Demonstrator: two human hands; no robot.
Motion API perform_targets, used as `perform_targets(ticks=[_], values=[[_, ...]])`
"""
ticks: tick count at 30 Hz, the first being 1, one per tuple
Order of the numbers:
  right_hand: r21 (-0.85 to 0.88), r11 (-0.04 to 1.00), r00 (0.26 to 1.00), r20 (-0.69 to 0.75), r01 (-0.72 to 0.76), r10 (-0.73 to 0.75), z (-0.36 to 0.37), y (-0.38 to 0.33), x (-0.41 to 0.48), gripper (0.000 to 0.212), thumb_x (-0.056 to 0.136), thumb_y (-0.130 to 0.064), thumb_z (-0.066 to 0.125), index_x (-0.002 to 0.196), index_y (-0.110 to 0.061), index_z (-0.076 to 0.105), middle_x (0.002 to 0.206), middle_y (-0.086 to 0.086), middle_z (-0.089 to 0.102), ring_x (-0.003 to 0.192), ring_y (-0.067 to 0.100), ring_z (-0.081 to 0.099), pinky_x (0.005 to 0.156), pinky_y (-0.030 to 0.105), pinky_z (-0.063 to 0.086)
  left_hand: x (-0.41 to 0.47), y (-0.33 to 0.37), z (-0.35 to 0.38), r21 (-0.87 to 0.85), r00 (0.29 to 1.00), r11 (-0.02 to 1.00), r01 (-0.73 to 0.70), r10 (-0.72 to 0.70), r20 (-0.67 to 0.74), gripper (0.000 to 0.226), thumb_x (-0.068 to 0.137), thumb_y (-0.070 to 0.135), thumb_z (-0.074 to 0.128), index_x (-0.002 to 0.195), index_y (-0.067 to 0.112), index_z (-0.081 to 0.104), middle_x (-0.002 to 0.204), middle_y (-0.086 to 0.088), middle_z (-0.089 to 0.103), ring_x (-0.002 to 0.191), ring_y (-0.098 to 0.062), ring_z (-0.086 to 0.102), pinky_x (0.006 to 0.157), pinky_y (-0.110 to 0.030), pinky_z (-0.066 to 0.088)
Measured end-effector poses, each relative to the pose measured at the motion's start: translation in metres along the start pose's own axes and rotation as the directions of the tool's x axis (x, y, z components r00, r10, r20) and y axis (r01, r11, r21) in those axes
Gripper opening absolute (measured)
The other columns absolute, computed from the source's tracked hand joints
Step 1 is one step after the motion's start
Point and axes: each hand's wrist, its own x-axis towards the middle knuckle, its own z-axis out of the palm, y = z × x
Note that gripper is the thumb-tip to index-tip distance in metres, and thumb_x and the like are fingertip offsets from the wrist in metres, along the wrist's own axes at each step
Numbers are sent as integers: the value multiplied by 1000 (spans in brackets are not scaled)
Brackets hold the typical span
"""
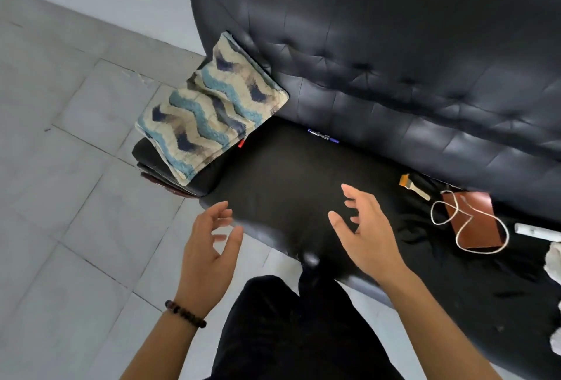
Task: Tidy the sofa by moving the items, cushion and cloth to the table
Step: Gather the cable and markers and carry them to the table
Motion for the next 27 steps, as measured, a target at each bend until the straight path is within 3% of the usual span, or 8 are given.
perform_targets(ticks=[3, 7, 13, 16, 20, 24, 27], values=[[-32, 999, 999, 30, -32, 33, 16, 6, 60, 55, 95, -35, 64, 145, -29, 44, 135, -14, 47, 119, -1, 51, 93, 32, 53, 56, -23, 17, -22, 997, 997, 68, -67, 30, 37, 92, 20, 60, 127, 21, 48, 119, 7, 59, 106, 4, 56, 77, -4, 44], [-124, 990, 995, 60, -71, 79, 58, 45, 143, 55, 97, -36, 60, 147, -28, 40, 140, -10, 46, 120, -1, 50, 94, 35, 53, 137, -75, 69, -46, 988, 990, 131, -126, 90, 36, 93, 16, 61, 127, 20, 49, 121, 4, 59, 108, -2, 57, 80, -4, 44], [-310, 942, 982, 92, -128, 164, 157, 147, 249, 57, 99, -40, 55, 150, -29, 34, 143, -7, 43, 101, 11, 60, 84, 28, 47, 251, -204, 183, 6, 976, 996, 91, -90, 200, 40, 93, 23, 61, 131, 20, 48, 125, 7, 51, 113, -3, 52, 91, -23, 46], [-391, 915, 988, 67, -103, 140, 203, 194, 297, 60, 98, -37, 57, 151, -23, 33, 148, -1, 40, 113, 19, 57, 94, 32, 45, 304, -269, 234, 110, 974, 992, 57, -79, 210, 44, 93, 24, 61, 134, 15, 47, 128, 3, 46, 99, 6, 49, 88, -24, 45], [-483, 874, 998, -1, -60, 68, 243, 242, 362, 67, 97, -33, 59, 153, -12, 30, 156, 13, 33, 143, 30, 33, 115, 45, 36, 369, -335, 284, 273, 989, 962, -10, -30, 142, 52, 93, 24, 61, 139, 7, 45, 140, -15, 42, 124, -25, 45, 102, -34, 37], [-550, 830, 995, -83, -95, 59, 260, 276, 418, 71, 97, -38, 55, 155, -9, 26, 160, 16, 24, 148, 32, 23, 117, 47, 29, 424, -364, 314, 469, 996, 881, 54, -84, 42, 69, 93, 39, 54, 150, 11, 29, 156, -21, 21, 142, -41, 21, 113, -48, 23], [-639, 763, 991, -128, -102, 26, 263, 288, 442, 72, 96, -46, 50, 153, -7, 29, 156, 17, 28, 142, 36, 29, 112, 50, 34, 459, -368, 322, 503, 977, 839, 206, -209, -51, 73, 94, 49, 47, 152, 12, 21, 159, -25, 9, 146, -45, 5, 117, -55, 10]])
